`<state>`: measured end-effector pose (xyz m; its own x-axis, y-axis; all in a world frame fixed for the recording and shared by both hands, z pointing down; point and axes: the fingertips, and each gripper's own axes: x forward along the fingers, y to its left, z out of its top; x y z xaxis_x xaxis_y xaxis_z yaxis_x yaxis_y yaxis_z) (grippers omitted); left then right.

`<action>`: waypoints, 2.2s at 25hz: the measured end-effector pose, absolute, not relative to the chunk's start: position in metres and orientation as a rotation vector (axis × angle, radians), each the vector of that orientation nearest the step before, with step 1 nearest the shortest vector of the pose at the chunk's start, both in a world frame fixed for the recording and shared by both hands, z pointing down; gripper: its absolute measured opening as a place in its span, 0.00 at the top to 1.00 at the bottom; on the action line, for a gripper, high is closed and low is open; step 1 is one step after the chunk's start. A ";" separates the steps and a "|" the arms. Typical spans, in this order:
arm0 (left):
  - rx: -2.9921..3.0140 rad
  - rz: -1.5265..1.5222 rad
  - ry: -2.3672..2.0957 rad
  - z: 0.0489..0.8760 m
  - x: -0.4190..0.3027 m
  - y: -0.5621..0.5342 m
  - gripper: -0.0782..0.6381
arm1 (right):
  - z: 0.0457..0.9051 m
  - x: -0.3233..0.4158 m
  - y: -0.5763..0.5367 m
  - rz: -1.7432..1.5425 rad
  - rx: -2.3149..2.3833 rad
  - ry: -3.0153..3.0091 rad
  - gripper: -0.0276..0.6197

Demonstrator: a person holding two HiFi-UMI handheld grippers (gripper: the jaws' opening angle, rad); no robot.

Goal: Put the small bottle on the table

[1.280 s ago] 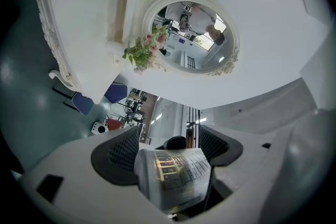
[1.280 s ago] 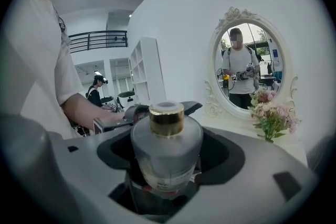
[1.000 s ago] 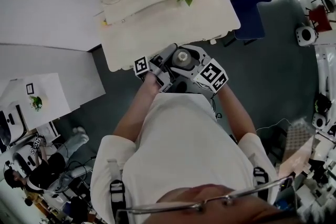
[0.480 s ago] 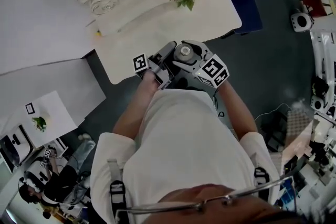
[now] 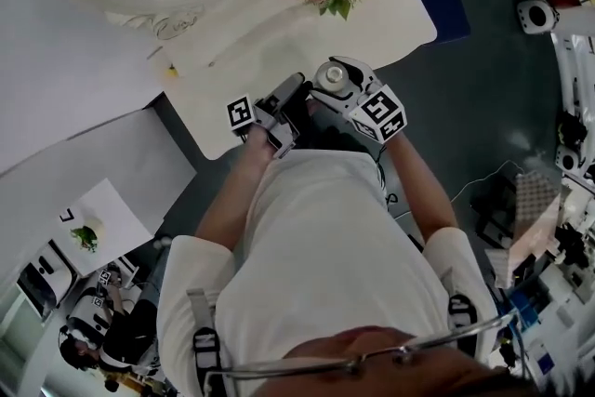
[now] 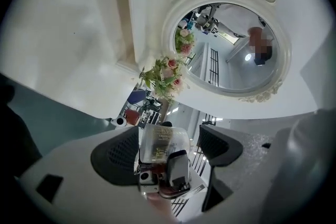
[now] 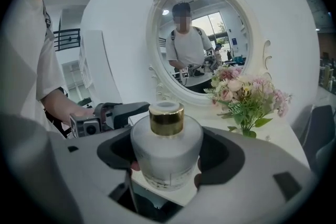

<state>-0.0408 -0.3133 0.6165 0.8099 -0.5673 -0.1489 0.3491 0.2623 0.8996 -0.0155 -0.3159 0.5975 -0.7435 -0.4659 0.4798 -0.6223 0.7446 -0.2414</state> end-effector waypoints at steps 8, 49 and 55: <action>1.129 -0.554 -0.228 0.644 -0.050 -0.327 0.40 | 0.652 -0.011 -0.342 0.637 0.945 -2.499 0.42; 0.992 -0.383 -0.337 0.746 -0.066 -0.323 0.40 | 0.847 0.001 -0.384 0.704 1.206 -2.227 0.42; 0.998 -0.372 -0.330 0.747 -0.069 -0.327 0.40 | 0.850 -0.002 -0.379 0.653 1.152 -2.178 0.42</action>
<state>-0.0689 -0.3270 0.7473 0.8884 -0.4483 0.0987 0.1515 0.4894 0.8588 -0.0022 -0.3785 0.8498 -0.4558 -0.5635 0.6890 -0.8497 0.5060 -0.1483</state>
